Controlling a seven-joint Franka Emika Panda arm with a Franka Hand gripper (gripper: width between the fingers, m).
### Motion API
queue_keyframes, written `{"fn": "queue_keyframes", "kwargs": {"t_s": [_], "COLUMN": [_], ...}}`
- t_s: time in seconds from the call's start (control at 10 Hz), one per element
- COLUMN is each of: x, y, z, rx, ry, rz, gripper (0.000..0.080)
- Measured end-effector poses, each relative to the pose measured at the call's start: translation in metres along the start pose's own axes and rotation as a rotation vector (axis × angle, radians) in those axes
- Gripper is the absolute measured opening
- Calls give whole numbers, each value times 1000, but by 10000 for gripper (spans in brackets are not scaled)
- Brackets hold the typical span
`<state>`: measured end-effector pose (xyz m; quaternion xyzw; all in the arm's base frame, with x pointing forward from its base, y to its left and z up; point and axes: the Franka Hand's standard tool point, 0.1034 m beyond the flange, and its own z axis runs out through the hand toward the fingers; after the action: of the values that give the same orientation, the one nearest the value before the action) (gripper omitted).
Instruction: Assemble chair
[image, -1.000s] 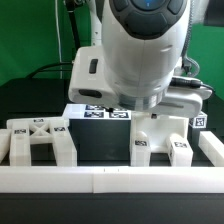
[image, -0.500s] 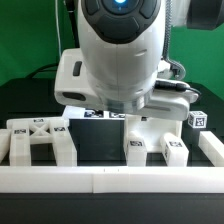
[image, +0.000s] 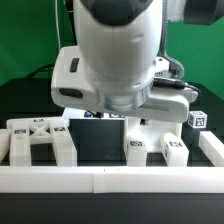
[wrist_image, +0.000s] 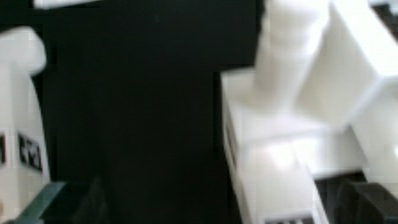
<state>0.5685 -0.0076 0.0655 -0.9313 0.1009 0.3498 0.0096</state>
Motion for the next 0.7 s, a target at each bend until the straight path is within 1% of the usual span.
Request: {"fn": "queue_keyframes", "kwargs": {"t_s": [0.1, 0.2, 0.3, 0.5, 0.6, 0.7], "x": [0, -4, 2, 2, 12, 5], "y": [-1, 2, 0, -6, -9, -7], "z": [-7, -10, -18, -28, -34, -26], "rx": [5, 7, 14, 26, 34, 36], "ry": [98, 131, 222, 333, 484, 480], "rz": [-2, 0, -3, -6, -9, -7], "gripper": [649, 649, 649, 649, 649, 649]}}
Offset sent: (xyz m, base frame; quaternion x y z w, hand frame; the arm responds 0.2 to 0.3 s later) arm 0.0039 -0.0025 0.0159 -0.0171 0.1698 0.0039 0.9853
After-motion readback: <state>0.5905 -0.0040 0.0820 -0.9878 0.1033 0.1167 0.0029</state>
